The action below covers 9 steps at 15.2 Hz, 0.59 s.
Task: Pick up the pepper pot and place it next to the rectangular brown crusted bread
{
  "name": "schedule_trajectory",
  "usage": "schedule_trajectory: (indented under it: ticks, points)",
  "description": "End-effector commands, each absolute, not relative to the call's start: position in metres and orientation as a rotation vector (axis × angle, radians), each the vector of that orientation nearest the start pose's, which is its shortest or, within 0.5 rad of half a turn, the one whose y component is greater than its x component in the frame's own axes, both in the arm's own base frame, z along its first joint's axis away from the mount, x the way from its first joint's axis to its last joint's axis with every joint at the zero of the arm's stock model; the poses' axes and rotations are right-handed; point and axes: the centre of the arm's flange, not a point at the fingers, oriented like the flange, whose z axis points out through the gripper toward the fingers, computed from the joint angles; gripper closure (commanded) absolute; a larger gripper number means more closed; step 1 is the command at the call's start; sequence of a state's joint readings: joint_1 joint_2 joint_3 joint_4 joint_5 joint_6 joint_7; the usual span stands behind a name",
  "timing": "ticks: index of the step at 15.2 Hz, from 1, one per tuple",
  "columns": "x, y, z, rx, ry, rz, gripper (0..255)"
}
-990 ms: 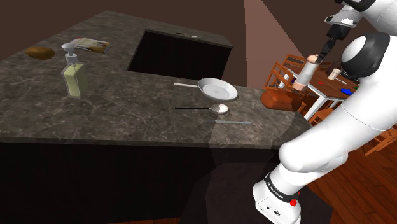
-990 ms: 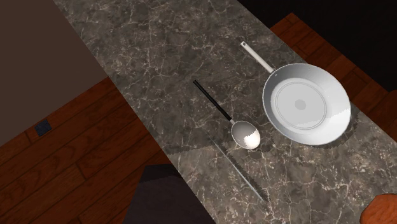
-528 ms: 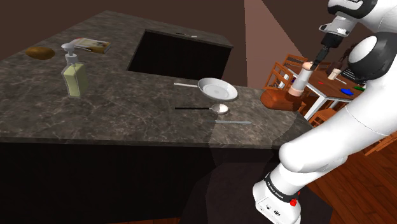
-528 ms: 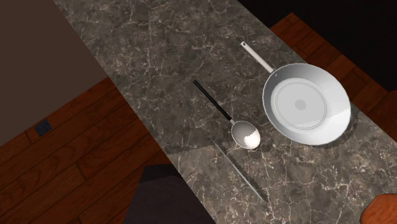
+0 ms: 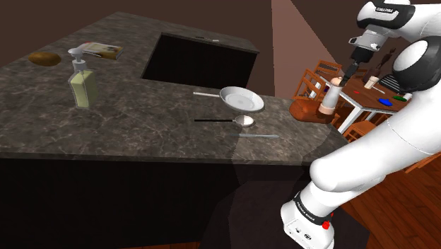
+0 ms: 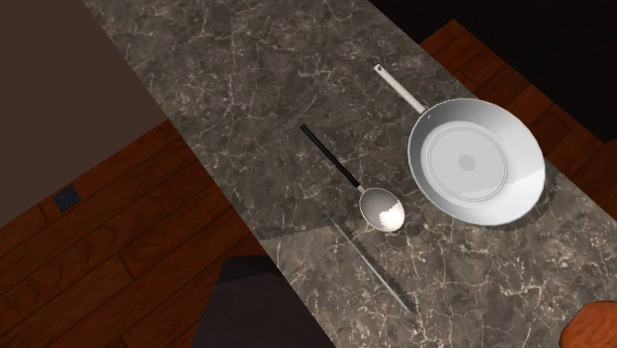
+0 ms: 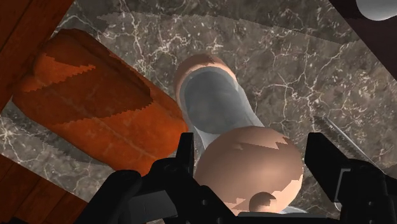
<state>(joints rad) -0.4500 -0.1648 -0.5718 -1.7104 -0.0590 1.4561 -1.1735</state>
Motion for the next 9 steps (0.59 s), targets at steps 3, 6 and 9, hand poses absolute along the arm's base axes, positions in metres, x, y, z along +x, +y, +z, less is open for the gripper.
schedule_trajectory:
  ticks: [3,6,9]
  points:
    - [0.234,-0.439,0.6,-3.016,-0.242,0.039,255]
    - [0.234,-0.439,0.585,-3.016,-0.242,0.039,255]
    - [0.234,-0.439,0.569,-3.016,-0.242,0.039,255]
